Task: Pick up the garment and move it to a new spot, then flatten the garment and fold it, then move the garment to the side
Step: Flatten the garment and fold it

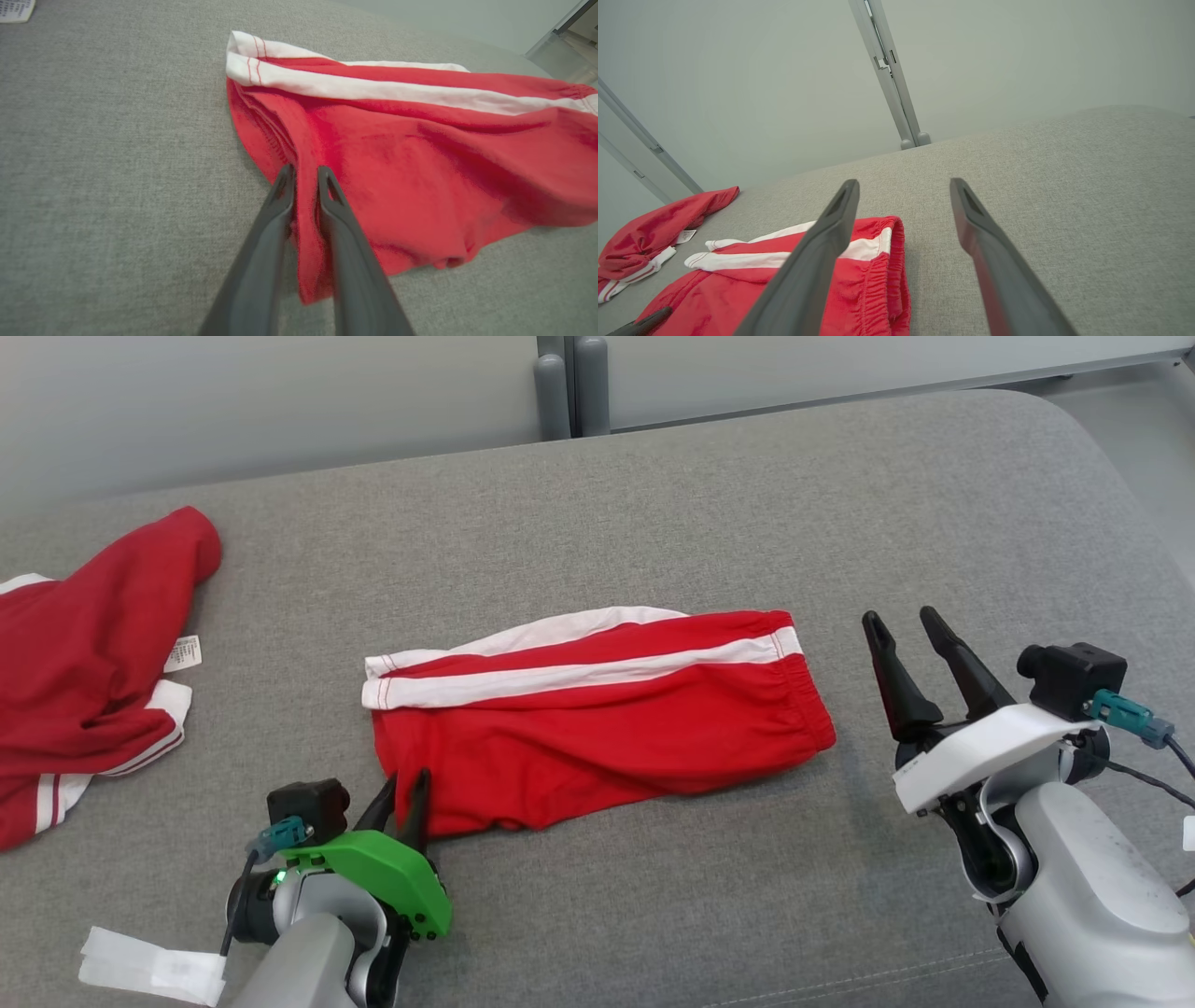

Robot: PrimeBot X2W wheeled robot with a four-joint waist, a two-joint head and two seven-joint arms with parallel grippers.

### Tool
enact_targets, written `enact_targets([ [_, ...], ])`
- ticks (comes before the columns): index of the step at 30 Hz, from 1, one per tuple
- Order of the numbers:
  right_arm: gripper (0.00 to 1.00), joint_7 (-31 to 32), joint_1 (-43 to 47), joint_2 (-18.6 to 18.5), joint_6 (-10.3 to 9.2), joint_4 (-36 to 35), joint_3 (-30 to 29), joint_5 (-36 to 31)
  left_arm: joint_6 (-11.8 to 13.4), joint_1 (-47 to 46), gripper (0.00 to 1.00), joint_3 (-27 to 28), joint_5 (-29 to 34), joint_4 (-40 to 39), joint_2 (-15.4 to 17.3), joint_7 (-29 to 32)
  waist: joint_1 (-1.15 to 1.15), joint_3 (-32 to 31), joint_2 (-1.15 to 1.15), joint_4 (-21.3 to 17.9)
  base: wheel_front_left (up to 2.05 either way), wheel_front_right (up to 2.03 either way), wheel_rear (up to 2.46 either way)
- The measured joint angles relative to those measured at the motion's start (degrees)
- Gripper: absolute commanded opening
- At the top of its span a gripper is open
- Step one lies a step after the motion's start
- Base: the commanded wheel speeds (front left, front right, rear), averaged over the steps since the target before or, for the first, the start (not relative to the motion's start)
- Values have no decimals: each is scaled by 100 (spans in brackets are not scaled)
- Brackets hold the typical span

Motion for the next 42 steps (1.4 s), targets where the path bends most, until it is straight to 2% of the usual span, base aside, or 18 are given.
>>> enact_targets([
  [1,100,0,-1,8,0,3,21,-21,44,22,64,10,0,-42,2,-3,0,-11,0,-8,0,0,0],
  [2,100,0,-1,13,0,4,26,-26,96,45,91,11,1,-74,3,-4,0,-24,0,-15,0,0,0],
  [3,100,0,0,8,-1,3,22,-33,145,65,100,8,7,-103,2,-4,0,-35,0,-22,0,0,0],
  [7,100,0,0,-11,-21,12,-10,-133,244,120,100,26,34,-238,3,-7,0,-70,0,-32,0,0,0],
  [15,100,-1,19,-59,-336,-191,-291,-336,598,349,100,221,209,-738,11,-54,0,-212,0,-31,0,0,0],
  [23,100,-1,215,-112,-621,-584,-278,-894,844,431,100,782,612,-1960,162,-56,0,-353,0,-14,0,0,0],
  [31,100,-9,397,-122,-768,-917,-193,-1232,900,963,100,1144,1072,-2820,205,-73,0,-486,0,-57,0,0,0],
  [42,100,-10,928,-82,-945,-1073,-215,-1265,955,1973,100,1372,1414,-3468,201,-73,0,-691,0,-99,0,0,0],
])
